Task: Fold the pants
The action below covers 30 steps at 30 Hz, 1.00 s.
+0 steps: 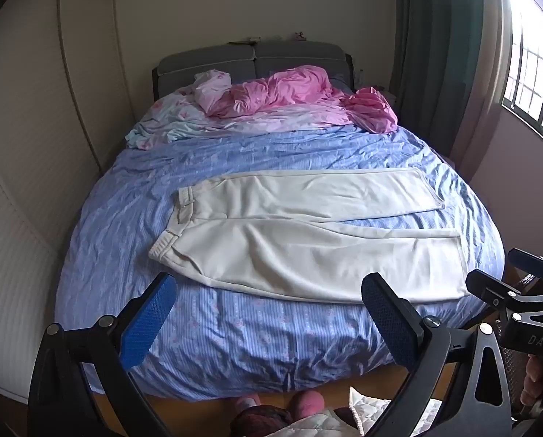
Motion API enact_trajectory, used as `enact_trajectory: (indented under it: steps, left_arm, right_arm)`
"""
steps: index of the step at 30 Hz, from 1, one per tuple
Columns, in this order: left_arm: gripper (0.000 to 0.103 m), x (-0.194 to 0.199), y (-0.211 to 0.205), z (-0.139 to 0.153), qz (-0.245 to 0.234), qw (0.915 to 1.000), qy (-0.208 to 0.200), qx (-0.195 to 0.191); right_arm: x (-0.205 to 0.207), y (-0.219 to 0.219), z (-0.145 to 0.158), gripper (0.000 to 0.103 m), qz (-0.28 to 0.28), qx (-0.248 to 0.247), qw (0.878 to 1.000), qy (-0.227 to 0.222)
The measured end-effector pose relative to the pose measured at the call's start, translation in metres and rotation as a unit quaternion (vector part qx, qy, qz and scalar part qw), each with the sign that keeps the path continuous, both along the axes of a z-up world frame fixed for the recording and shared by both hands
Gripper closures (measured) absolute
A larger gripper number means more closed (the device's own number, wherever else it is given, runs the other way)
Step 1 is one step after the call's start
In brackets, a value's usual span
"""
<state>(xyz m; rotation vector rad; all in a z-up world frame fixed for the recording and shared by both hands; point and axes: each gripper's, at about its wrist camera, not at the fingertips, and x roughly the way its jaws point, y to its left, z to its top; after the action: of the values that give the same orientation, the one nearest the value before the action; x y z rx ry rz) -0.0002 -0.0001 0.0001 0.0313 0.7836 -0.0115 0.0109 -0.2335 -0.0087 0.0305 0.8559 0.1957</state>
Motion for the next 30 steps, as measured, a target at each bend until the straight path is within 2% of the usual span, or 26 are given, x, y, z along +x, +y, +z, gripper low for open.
enact_trajectory:
  steps: [17,30]
  left_arm:
    - [0.000,-0.0017,0.0016,0.0018,-0.012,0.9996,0.009,-0.022]
    - [0.000,0.0010,0.0011,0.0024,-0.010,0.9997,0.006,-0.020]
  right_arm:
    - [0.0016,0.0000,0.0001,0.001,0.001,-0.001,1.000,0.002]
    - [0.0029,0.0010,0.0045,0.001,0.001,-0.001,1.000,-0.002]
